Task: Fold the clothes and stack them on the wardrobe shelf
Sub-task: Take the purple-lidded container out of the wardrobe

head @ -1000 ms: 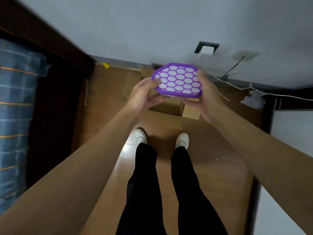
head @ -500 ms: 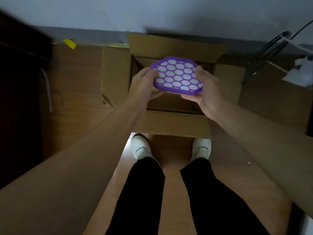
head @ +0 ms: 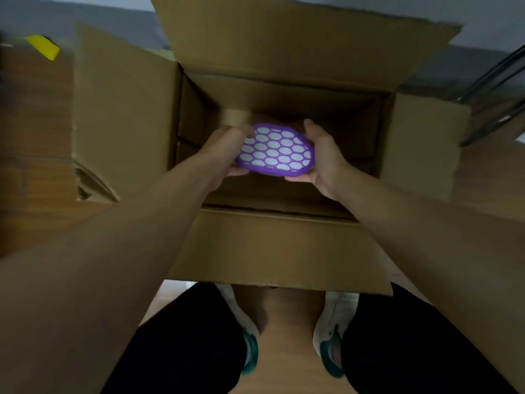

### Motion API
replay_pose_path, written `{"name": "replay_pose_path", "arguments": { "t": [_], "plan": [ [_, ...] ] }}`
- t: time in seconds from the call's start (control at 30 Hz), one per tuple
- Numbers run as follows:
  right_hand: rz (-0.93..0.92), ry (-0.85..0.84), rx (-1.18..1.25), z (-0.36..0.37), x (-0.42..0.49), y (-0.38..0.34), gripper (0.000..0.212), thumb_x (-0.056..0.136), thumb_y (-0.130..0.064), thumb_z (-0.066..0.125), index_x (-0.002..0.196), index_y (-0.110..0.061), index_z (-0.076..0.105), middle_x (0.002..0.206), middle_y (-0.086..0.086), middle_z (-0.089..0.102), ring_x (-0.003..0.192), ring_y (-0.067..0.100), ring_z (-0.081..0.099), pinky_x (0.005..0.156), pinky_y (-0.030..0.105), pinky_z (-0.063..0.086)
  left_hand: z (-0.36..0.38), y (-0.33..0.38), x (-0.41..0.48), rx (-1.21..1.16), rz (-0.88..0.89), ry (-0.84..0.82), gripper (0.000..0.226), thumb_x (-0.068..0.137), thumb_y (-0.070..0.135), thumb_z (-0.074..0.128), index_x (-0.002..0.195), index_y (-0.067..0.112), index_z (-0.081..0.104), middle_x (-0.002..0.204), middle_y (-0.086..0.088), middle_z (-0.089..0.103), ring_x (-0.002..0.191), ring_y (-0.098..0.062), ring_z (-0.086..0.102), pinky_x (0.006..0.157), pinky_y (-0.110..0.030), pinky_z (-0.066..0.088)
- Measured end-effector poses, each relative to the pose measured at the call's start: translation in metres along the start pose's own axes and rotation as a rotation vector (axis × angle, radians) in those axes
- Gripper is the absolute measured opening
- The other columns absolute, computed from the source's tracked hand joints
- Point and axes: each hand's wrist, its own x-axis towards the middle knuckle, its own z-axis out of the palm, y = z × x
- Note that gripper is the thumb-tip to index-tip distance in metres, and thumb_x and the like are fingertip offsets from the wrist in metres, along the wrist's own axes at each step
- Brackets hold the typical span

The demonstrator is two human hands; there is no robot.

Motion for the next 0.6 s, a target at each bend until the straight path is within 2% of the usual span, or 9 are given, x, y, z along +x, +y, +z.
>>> {"name": "replay_pose_path", "arguments": {
  "t": [0.07,0.17,0.23,0.3,0.4,0.5,0.57,0.6],
  "plan": [
    [0.027,0.003,-0.024,-0.006,0.015,0.008,0.052,0.094,-0.062,0.050,0.124,-0.020,0.057,0.116,0.007,0.068,0.101,0.026,0.070,0.086,0.049,0.058,0.009,-0.007,0.016,0.026,-0.030,-0.020,0.012,0.089,0.028,0.060,0.099,0.022,0.058,0.101,-0.002,0.065,0.088,-0.018,0.067,0.076,-0.038,0.060],
    [0.008,0.003,-0.089,-0.010,0.029,0.022,0.038,0.096,-0.059,0.047,0.109,-0.025,0.057,0.102,0.001,0.069,0.093,0.020,0.070,0.083,0.043,0.059,0.015,-0.020,0.030,0.088,-0.044,-0.002,0.023,0.088,0.027,0.060,0.110,0.020,0.058,0.102,-0.004,0.068,0.090,-0.020,0.070,0.075,-0.039,0.060],
    [-0.003,0.002,-0.093,-0.012,0.032,0.028,0.035,0.097,-0.056,0.049,0.113,-0.025,0.055,0.102,-0.001,0.069,0.092,0.018,0.070,0.082,0.042,0.059,0.014,-0.027,0.033,0.030,-0.066,0.003,0.015,0.087,0.024,0.060,0.102,0.021,0.058,0.105,-0.004,0.067,0.092,-0.020,0.069,0.076,-0.039,0.059],
    [0.005,0.001,-0.083,-0.011,0.028,0.028,0.043,0.096,-0.055,0.051,0.124,-0.022,0.053,0.108,0.002,0.070,0.094,0.018,0.070,0.083,0.042,0.059,0.012,-0.028,0.030,-0.002,-0.086,0.008,0.007,0.088,0.023,0.059,0.095,0.022,0.056,0.107,-0.004,0.066,0.094,-0.020,0.067,0.079,-0.039,0.059],
    [0.006,0.043,-0.149,-0.007,0.012,0.018,0.055,0.095,-0.058,0.051,0.138,-0.023,0.049,0.126,0.004,0.062,0.104,0.020,0.066,0.087,0.041,0.057,0.011,-0.026,0.014,0.088,-0.062,0.046,0.011,0.090,0.024,0.060,0.100,0.020,0.058,0.109,-0.003,0.066,0.099,-0.019,0.064,0.089,-0.038,0.055],
    [-0.047,0.116,-0.297,-0.008,-0.021,-0.001,0.048,0.099,-0.051,0.048,0.136,-0.021,0.052,0.121,0.001,0.060,0.099,0.016,0.060,0.089,0.039,0.052,0.007,-0.014,-0.020,0.176,0.050,0.139,0.019,0.091,0.023,0.060,0.110,0.021,0.057,0.095,0.002,0.060,0.084,-0.013,0.055,0.076,-0.027,0.045],
    [-0.088,0.125,-0.318,-0.012,-0.055,-0.017,0.039,0.102,-0.040,0.047,0.133,-0.019,0.056,0.117,0.001,0.059,0.100,0.016,0.056,0.096,0.040,0.049,0.001,-0.005,-0.052,0.198,0.103,0.166,0.020,0.091,0.022,0.061,0.110,0.020,0.060,0.091,0.002,0.059,0.080,-0.011,0.053,0.076,-0.026,0.043],
    [-0.088,0.113,-0.296,-0.014,-0.077,-0.025,0.037,0.102,-0.036,0.046,0.133,-0.018,0.056,0.119,0.001,0.059,0.102,0.016,0.055,0.093,0.039,0.048,-0.003,0.000,-0.074,0.187,0.099,0.147,0.018,0.090,0.021,0.060,0.108,0.020,0.061,0.091,0.003,0.060,0.078,-0.009,0.053,0.075,-0.027,0.045]
  ]
}}
